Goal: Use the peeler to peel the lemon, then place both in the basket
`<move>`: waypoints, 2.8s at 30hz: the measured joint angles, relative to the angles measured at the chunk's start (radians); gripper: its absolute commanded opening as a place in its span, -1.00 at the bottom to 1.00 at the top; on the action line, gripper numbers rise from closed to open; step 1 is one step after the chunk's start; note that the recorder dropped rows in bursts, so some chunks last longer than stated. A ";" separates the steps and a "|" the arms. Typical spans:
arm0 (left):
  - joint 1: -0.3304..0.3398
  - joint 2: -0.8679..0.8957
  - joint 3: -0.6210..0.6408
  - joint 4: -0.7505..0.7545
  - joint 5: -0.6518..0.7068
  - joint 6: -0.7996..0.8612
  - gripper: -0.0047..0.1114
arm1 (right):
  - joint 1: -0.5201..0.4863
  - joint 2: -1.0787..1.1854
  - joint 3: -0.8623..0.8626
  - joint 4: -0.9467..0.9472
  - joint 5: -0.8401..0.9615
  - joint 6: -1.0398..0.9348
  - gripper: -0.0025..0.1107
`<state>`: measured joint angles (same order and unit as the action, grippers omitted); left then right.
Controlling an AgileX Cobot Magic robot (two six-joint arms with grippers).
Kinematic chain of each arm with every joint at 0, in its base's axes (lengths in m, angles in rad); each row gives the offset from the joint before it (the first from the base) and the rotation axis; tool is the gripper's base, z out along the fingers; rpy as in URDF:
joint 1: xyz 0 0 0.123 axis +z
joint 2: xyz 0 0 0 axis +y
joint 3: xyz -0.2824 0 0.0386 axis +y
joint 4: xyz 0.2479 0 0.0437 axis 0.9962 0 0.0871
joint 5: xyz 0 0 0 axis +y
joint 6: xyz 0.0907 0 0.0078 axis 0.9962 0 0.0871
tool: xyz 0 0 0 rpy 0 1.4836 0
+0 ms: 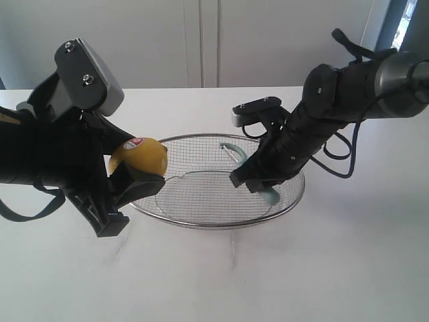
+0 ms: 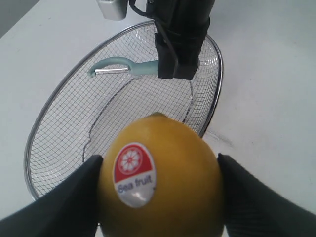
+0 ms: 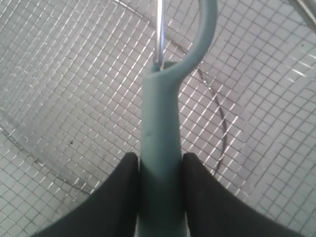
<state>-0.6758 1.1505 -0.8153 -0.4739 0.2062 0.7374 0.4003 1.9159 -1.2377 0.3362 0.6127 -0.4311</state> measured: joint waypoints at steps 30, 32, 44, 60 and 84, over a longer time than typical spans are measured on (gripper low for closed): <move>0.000 0.000 0.000 0.000 0.000 0.000 -0.92 | 0.039 -0.111 -0.004 0.002 -0.021 -0.059 0.19; 0.000 0.000 0.000 0.000 0.000 0.000 -0.92 | 0.039 -0.168 -0.004 0.002 -0.016 -0.059 0.19; 0.000 0.000 0.000 0.000 0.000 0.000 -0.92 | 0.039 -0.464 -0.006 0.002 0.214 -0.014 -0.31; 0.000 0.000 0.000 0.000 0.000 0.000 -0.92 | 0.039 -0.630 0.078 0.000 0.515 0.077 -0.96; 0.000 0.000 0.000 -0.001 0.047 0.000 -0.92 | 0.039 -0.717 0.194 0.004 0.443 0.135 -0.96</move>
<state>-0.6758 1.1505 -0.8153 -0.4746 0.2530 0.7374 0.4393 1.1984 -1.0433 0.3403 1.0553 -0.2958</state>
